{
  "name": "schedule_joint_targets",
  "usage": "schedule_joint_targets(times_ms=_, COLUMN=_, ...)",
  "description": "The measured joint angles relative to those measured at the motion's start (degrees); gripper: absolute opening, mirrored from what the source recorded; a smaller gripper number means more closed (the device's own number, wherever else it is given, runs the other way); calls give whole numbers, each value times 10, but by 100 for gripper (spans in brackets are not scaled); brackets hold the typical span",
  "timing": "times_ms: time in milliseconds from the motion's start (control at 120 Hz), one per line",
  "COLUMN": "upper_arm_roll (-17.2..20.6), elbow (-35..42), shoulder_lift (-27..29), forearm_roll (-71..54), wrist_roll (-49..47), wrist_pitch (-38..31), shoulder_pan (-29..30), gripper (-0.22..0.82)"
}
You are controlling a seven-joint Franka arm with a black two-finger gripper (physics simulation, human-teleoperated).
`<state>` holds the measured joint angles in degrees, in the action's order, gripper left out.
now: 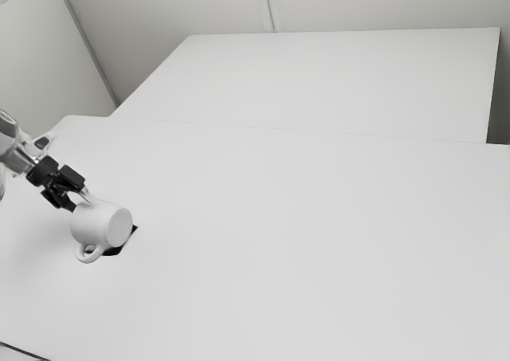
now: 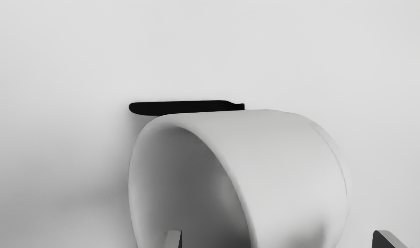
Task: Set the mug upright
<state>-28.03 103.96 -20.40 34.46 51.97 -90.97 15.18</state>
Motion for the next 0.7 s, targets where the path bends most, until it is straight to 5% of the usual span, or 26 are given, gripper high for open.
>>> schedule_joint_targets(times_ms=592, upper_arm_roll=-17, elbow=-1, shoulder_lift=-32, forearm_roll=87, wrist_roll=44, wrist_pitch=118, shoulder_pan=22, gripper=60)
schedule_joint_targets(times_ms=700, upper_arm_roll=-18, elbow=-1, shoulder_lift=-32, forearm_roll=93, wrist_roll=46, wrist_pitch=124, shoulder_pan=22, gripper=52)
